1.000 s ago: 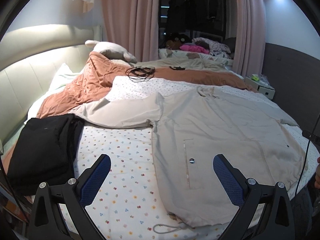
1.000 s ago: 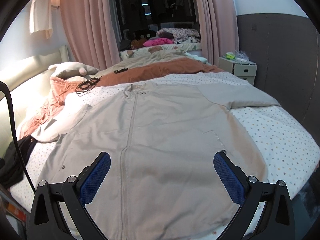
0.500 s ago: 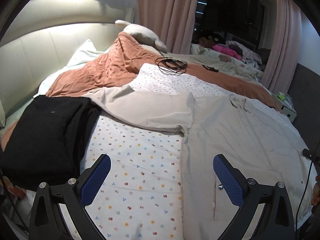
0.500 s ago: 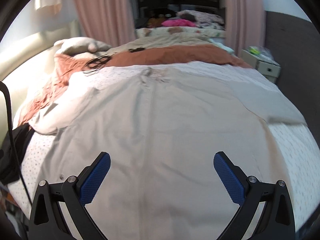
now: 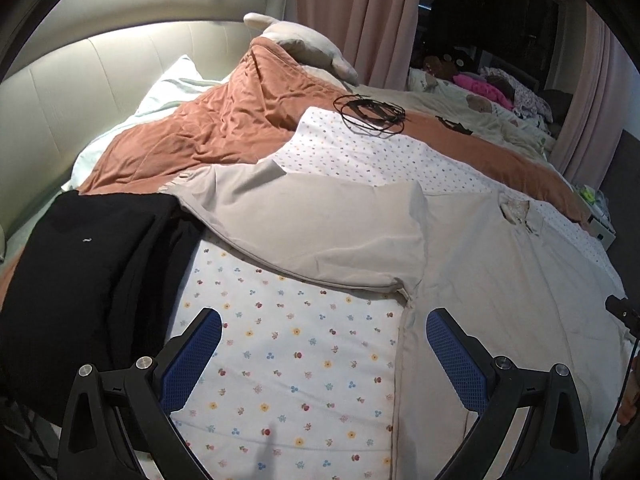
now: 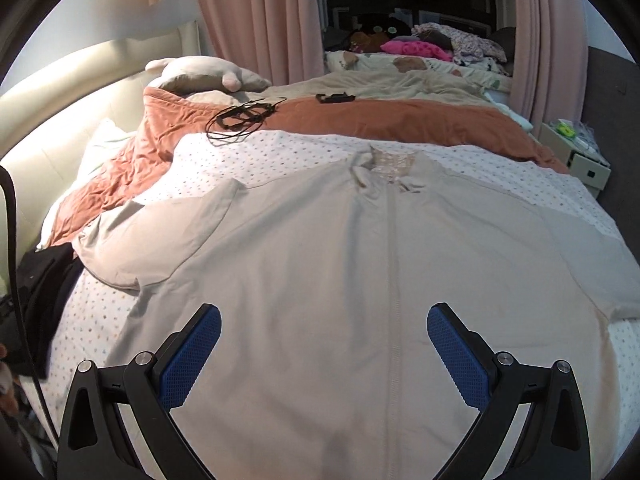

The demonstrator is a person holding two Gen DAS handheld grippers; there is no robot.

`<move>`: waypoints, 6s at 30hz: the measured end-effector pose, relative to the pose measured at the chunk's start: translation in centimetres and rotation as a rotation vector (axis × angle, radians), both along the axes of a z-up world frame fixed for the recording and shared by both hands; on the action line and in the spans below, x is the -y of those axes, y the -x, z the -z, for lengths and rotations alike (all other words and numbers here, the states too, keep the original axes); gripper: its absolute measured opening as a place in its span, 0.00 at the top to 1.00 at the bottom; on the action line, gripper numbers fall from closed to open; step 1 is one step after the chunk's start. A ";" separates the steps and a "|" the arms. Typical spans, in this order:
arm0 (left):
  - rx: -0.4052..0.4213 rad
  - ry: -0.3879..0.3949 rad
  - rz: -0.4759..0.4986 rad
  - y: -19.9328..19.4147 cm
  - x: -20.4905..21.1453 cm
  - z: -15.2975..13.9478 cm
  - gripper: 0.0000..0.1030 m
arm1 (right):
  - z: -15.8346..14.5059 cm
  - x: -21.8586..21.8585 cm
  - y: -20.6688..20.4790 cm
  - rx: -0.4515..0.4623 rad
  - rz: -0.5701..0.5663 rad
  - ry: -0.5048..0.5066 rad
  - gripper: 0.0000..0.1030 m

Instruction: Fold large clothes

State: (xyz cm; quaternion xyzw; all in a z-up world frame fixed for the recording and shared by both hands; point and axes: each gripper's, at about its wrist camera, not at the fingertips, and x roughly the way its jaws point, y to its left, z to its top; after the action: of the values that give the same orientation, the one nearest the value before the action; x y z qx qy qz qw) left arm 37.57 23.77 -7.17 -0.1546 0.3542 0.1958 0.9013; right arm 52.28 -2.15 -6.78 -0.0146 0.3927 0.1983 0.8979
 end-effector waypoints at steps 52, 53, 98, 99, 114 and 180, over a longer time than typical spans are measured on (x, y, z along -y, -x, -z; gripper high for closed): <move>0.165 0.213 -0.121 -11.6 -10.8 -4.4 0.98 | 12.9 -22.0 -5.0 -0.474 -0.259 -0.319 0.84; 0.169 0.212 -0.100 -11.7 -10.2 -5.0 0.98 | 13.3 -22.7 -4.8 -0.483 -0.262 -0.310 0.84; 0.077 0.400 0.359 -11.0 9.0 -1.9 0.12 | 6.2 -1.7 1.6 -0.321 -0.032 -0.342 0.66; 0.077 0.392 0.325 -10.2 7.9 -1.7 0.12 | 6.1 -2.5 1.4 -0.320 -0.051 -0.337 0.66; 0.057 0.379 0.003 -1.0 -3.9 1.2 0.12 | 9.3 -18.7 -0.4 -0.363 -0.332 -0.102 0.31; -0.145 0.323 0.155 -11.8 3.9 7.2 0.19 | 8.1 6.7 -4.7 -0.227 -0.062 -0.013 0.23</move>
State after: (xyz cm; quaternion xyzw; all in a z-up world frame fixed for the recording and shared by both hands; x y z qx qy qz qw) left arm 49.37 19.87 -14.39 -0.2548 0.4558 0.0772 0.8493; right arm 56.97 -8.86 -14.91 0.0015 0.4900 0.2287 0.8412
